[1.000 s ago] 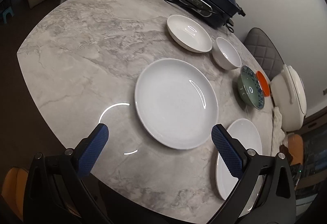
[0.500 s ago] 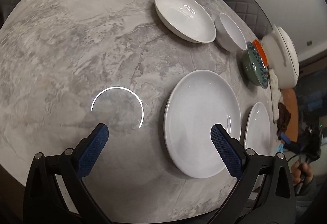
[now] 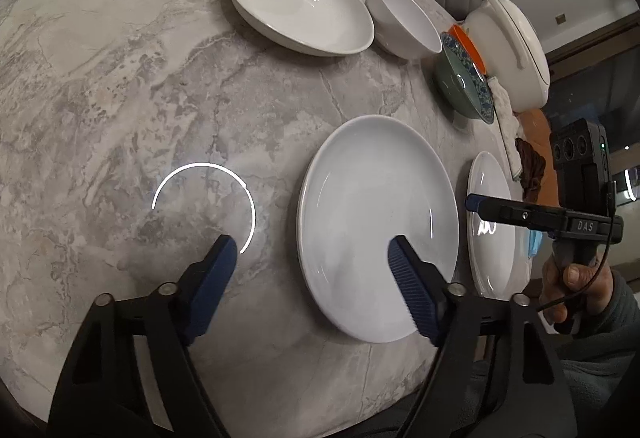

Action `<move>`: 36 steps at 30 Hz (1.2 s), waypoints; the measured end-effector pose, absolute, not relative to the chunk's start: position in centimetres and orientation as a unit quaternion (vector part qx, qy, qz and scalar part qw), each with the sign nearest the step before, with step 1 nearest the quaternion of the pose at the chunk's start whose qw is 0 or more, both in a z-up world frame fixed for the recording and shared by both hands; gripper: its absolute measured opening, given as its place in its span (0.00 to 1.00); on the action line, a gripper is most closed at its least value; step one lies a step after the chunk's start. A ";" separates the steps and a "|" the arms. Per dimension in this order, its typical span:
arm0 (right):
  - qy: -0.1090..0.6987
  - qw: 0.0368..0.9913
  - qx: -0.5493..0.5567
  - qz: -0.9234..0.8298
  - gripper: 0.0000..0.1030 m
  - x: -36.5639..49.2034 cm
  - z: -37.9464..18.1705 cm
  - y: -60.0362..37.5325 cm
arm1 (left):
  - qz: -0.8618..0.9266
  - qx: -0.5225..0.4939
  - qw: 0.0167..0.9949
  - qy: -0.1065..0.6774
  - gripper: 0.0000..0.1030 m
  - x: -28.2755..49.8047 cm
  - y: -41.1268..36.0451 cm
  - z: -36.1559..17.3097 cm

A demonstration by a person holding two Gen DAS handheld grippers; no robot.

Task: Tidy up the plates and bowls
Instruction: 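Move both grippers to the rim of the deep white plate, then close the left gripper on the deep plate rim while the right gripper closes on it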

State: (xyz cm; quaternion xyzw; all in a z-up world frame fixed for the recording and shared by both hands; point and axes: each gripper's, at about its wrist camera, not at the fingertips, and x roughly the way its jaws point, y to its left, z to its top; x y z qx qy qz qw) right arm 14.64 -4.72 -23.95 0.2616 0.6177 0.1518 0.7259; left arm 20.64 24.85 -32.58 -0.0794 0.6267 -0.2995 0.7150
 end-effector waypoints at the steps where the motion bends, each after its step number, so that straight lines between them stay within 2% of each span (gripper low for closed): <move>1: 0.619 0.725 0.262 0.150 0.66 14.6 -24.1 -4.7 | -0.298 -0.068 0.714 0.630 0.60 20.5 24.8 -32.9; 4: 0.620 0.721 0.268 0.155 0.66 14.7 -24.6 -4.8 | -0.292 -0.065 0.712 0.636 0.60 20.7 24.9 -33.7; 8: 0.629 0.713 0.271 0.150 0.56 14.9 -25.5 -4.8 | -0.301 -0.057 0.708 0.636 0.59 21.1 24.8 -34.0; 12: 0.637 0.709 0.266 0.144 0.52 15.2 -26.1 -4.6 | -0.311 -0.037 0.701 0.641 0.57 21.4 23.6 -34.1; 16: 0.643 0.703 0.269 0.141 0.50 15.2 -26.7 -4.4 | -0.314 -0.022 0.692 0.649 0.29 21.3 22.4 -34.6; 23: 0.637 0.697 0.299 0.136 0.48 15.0 -27.2 -4.7 | -0.314 -0.026 0.688 0.654 0.26 21.6 22.0 -34.8; 25: 0.637 0.696 0.305 0.128 0.45 15.0 -27.3 -5.0 | -0.311 -0.021 0.687 0.657 0.16 21.7 21.9 -35.0; 28: 0.634 0.704 0.293 0.128 0.44 14.8 -27.0 -5.1 | -0.313 -0.018 0.684 0.659 0.09 21.9 21.6 -35.3; 31: 0.634 0.708 0.283 0.127 0.34 14.8 -27.1 -5.0 | -0.314 -0.017 0.682 0.660 0.09 22.1 21.1 -35.5; 33: 0.635 0.708 0.286 0.116 0.17 14.8 -27.3 -5.3 | -0.316 -0.020 0.678 0.663 0.08 22.2 21.1 -35.6; 36: 0.644 0.706 0.273 0.115 0.09 14.8 -27.5 -5.2 | -0.315 -0.035 0.672 0.669 0.08 22.4 21.5 -35.9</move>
